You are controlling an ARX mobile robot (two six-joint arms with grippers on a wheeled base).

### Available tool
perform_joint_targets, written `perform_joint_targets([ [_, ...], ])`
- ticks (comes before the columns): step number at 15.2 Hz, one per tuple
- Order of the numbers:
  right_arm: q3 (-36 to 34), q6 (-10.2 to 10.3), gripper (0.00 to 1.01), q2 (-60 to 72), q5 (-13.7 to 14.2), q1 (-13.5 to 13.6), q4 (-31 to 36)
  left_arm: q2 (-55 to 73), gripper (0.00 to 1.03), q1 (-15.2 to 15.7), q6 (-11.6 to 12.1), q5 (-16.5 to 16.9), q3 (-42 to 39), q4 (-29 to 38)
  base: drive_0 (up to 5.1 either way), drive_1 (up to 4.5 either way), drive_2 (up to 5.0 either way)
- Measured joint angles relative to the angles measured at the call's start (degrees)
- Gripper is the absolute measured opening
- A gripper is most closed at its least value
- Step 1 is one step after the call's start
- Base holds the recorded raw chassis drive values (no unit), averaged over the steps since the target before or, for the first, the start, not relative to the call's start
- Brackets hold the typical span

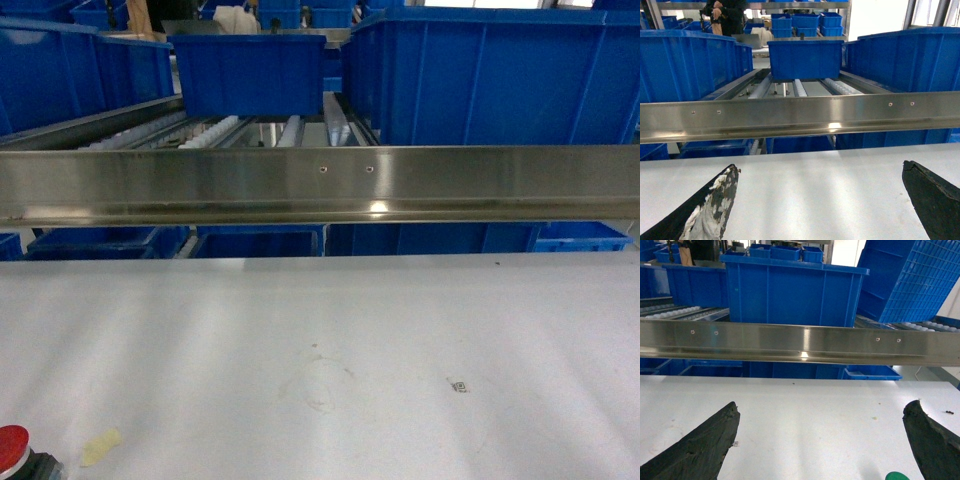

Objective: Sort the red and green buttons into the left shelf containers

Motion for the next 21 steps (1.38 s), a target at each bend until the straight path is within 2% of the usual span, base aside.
perform_joint_targets([
  [10, 0.02, -0.02, 0.98, 0.13, 0.5, 0.15, 0.37, 0.2, 0.98, 0.5, -0.07, 0.66, 0.04, 0.04, 0.0, 0.0, 0.0],
  [11, 0.28, -0.22, 0.98, 2.58, 4.22, 2.75, 4.61, 2.73, 0.98, 6.58, 0.24, 6.91, 0.48, 3.08, 0.0, 0.0, 0.0],
  [12, 0.87, -1.38, 0.98, 6.4, 5.95, 5.44, 9.35, 7.19, 0.98, 12.15, 0.04, 11.28, 1.84, 7.93, 0.0, 0.0, 0.0],
  [13, 2.19, -2.08, 0.98, 11.54, 8.13, 6.49, 14.62, 14.25, 0.98, 17.73, -0.17, 17.0, 4.72, 13.88, 0.0, 0.0, 0.0],
  [14, 3.08, -2.78, 0.98, 15.8, 11.08, 6.88, 19.45, 21.49, 0.98, 21.4, -0.79, 23.19, 7.06, 19.1, 0.0, 0.0, 0.0],
  [15, 3.72, -3.54, 0.98, 21.18, 13.64, 7.61, 24.17, 27.15, 0.98, 22.86, -1.14, 25.53, 7.45, 23.32, 0.0, 0.0, 0.0],
  [16, 4.15, -3.72, 0.98, 29.7, 14.34, 7.41, 29.42, 36.72, 0.98, 21.75, -1.57, 27.06, 7.85, 28.65, 0.0, 0.0, 0.0],
  [17, 5.29, -3.21, 0.98, 37.48, 13.4, 5.84, 32.46, 42.27, 0.98, 19.58, -1.62, 26.95, 8.59, 31.19, 0.0, 0.0, 0.0],
  [20, 8.33, -3.21, 0.98, 49.68, 11.61, 2.73, 37.24, 48.87, 0.98, 16.41, -1.64, 25.51, 9.46, 32.98, 0.0, 0.0, 0.0],
  [21, 9.81, -3.26, 0.98, 55.25, 10.91, 0.66, 39.95, 51.52, 0.98, 15.23, -2.05, 24.98, 10.6, 33.9, 0.0, 0.0, 0.0],
])
